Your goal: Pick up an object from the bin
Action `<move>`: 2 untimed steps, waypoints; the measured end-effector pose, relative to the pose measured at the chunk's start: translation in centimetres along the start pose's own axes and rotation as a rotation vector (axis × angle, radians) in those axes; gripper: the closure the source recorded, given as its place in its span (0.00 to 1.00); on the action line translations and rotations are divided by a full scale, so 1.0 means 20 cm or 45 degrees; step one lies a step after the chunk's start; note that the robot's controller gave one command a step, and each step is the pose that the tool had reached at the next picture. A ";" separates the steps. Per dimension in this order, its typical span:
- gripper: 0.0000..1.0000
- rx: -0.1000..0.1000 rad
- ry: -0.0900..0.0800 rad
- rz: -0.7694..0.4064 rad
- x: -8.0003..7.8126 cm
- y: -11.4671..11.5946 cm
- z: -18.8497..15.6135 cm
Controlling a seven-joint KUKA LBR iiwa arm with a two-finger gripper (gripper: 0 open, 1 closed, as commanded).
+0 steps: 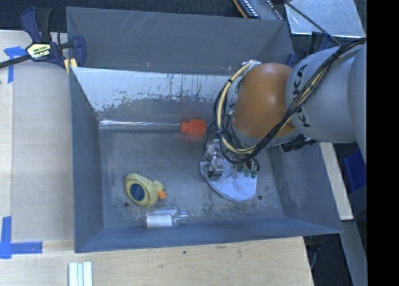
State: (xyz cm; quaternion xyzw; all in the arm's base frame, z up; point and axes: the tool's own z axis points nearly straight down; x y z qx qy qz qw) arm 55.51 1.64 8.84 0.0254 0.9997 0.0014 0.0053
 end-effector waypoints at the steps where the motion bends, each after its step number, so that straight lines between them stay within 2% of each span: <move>1: 1.00 0.000 0.000 -0.001 0.00 0.00 -0.02; 2: 1.00 0.000 -0.010 -0.241 -0.13 -0.01 -0.30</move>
Offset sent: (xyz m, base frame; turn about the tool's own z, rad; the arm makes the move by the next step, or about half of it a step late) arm 0.0224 -0.0016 0.0583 -0.1922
